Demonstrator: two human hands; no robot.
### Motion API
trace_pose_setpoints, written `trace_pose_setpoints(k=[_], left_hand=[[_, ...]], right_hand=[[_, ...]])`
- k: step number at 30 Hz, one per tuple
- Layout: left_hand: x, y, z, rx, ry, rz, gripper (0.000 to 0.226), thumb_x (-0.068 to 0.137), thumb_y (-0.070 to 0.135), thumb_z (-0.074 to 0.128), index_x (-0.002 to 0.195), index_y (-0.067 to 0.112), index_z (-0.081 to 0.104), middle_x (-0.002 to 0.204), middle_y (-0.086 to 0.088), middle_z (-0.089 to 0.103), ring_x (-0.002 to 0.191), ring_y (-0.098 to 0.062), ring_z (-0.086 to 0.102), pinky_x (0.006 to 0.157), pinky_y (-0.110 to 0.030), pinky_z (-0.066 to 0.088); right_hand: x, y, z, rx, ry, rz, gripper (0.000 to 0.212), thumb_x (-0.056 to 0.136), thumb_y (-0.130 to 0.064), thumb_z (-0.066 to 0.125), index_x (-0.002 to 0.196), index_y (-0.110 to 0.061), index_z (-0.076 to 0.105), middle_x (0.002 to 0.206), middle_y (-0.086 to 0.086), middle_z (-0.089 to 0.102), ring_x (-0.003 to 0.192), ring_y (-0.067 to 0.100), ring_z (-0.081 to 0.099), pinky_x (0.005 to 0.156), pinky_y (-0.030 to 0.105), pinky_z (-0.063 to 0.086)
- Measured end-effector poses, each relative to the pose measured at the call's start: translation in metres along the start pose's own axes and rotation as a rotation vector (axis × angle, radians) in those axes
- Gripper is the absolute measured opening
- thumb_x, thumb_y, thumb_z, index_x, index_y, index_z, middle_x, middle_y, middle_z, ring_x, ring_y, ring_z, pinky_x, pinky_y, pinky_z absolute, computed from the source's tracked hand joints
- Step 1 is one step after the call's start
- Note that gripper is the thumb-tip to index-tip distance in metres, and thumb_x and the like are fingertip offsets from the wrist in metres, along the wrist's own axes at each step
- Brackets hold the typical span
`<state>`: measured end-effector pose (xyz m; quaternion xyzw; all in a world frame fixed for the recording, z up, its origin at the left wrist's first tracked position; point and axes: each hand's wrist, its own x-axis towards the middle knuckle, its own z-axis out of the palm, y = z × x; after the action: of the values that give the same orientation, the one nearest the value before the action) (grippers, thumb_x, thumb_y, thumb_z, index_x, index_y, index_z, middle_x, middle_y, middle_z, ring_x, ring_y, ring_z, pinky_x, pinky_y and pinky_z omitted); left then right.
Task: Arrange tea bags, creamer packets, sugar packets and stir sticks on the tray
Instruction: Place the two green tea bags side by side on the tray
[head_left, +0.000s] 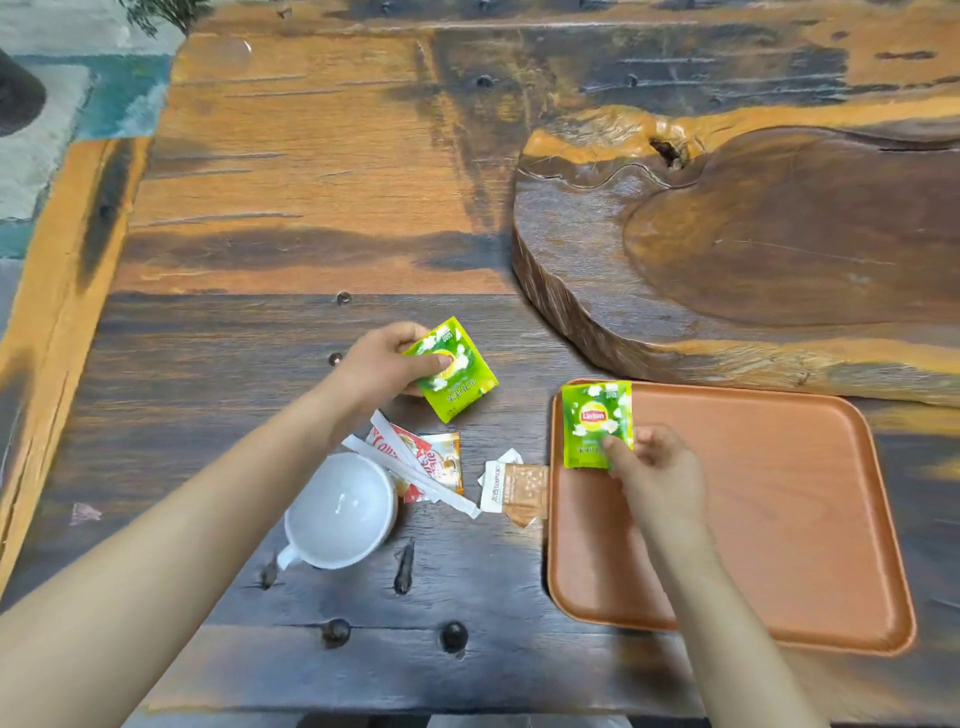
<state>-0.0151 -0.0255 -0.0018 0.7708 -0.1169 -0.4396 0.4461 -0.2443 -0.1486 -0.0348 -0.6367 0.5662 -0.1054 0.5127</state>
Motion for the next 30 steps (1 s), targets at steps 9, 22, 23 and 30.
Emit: trace_pose_setpoints(k=[9,22,23,30], left_hand=[[-0.009,0.017,0.042,0.011,-0.164,-0.003,0.012,0.082,0.004,0.063,0.078,0.016,0.061,0.075,-0.004,0.065,0.052,0.001,0.063,0.054,-0.012,0.054],[-0.017,0.022,0.075,0.115,-0.2,-0.059,0.011,0.081,0.004,0.065,0.081,0.014,0.061,0.074,-0.002,0.063,0.054,-0.002,0.061,0.054,-0.011,0.053],[-0.017,0.023,0.078,0.139,-0.205,-0.052,0.01,0.081,0.004,0.065,0.083,0.012,0.061,0.074,-0.002,0.062,0.053,0.0,0.061,0.052,-0.01,0.052],[-0.014,0.027,0.096,0.269,-0.239,0.007,0.015,0.08,0.005,0.066,0.074,0.018,0.059,0.068,0.0,0.057,0.058,-0.008,0.055,0.052,-0.013,0.046]], right_hand=[[-0.001,0.023,-0.004,-0.528,0.191,-0.29,0.031,0.075,-0.026,0.069,0.099,-0.011,0.055,0.101,0.012,0.057,0.098,0.033,0.048,0.086,0.039,0.034],[0.014,0.033,-0.002,-0.641,-0.118,-0.688,0.04,0.081,-0.032,0.063,0.119,-0.021,0.057,0.125,0.002,0.056,0.118,0.025,0.046,0.1,0.038,0.035],[0.015,0.033,-0.001,-0.641,-0.12,-0.689,0.04,0.082,-0.033,0.062,0.12,-0.021,0.056,0.126,0.002,0.056,0.119,0.025,0.045,0.1,0.039,0.035],[0.013,0.021,-0.012,-0.268,-0.145,-0.659,0.032,0.087,-0.025,0.054,0.118,-0.018,0.058,0.119,-0.003,0.059,0.112,0.014,0.049,0.098,0.027,0.037]])
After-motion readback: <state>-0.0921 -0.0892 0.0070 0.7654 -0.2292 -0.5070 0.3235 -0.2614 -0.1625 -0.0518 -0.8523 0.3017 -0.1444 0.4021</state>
